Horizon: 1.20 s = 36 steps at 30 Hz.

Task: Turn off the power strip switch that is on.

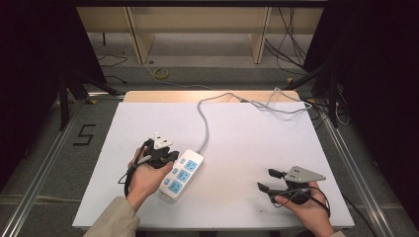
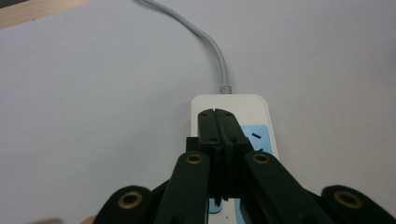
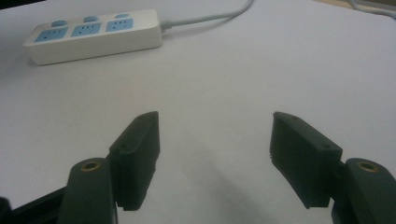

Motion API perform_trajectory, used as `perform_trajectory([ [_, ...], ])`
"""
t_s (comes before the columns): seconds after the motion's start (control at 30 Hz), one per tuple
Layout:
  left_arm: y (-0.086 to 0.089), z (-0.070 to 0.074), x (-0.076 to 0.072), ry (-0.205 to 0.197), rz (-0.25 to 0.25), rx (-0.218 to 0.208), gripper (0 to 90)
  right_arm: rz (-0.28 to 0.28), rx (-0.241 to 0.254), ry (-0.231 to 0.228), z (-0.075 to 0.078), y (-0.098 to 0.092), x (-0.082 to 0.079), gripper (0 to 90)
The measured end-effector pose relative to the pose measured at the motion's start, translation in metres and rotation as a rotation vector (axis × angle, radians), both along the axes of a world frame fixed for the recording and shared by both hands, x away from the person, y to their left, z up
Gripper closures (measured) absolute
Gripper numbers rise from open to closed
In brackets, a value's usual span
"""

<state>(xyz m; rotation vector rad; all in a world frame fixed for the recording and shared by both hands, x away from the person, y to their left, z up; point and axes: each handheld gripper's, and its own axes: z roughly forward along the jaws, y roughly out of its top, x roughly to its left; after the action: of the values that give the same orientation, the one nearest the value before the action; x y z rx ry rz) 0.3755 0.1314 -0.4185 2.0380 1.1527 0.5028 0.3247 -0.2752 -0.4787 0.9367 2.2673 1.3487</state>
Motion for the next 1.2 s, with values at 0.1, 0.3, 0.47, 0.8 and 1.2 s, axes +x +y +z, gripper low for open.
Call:
perform_trajectory([
  [0.1,-0.003,0.000,0.002,0.015,-0.007,0.010,89.7,-0.001,0.001,0.002,0.000,0.000,0.000,34.3],
  [0.3,-0.005,0.000,0.005,0.026,-0.012,0.017,89.7,0.000,0.001,0.002,0.000,0.000,0.000,34.3],
  [0.47,-0.007,0.001,0.007,0.038,-0.016,0.026,89.7,0.000,0.003,0.003,0.000,0.000,0.000,34.3],
  [0.8,-0.008,0.004,0.014,0.075,-0.018,0.044,89.7,0.002,0.000,0.001,0.000,0.000,0.000,34.3],
  [1.2,-0.008,0.005,0.019,0.107,-0.024,0.057,89.7,0.002,0.000,0.001,0.000,0.000,0.000,34.3],
])
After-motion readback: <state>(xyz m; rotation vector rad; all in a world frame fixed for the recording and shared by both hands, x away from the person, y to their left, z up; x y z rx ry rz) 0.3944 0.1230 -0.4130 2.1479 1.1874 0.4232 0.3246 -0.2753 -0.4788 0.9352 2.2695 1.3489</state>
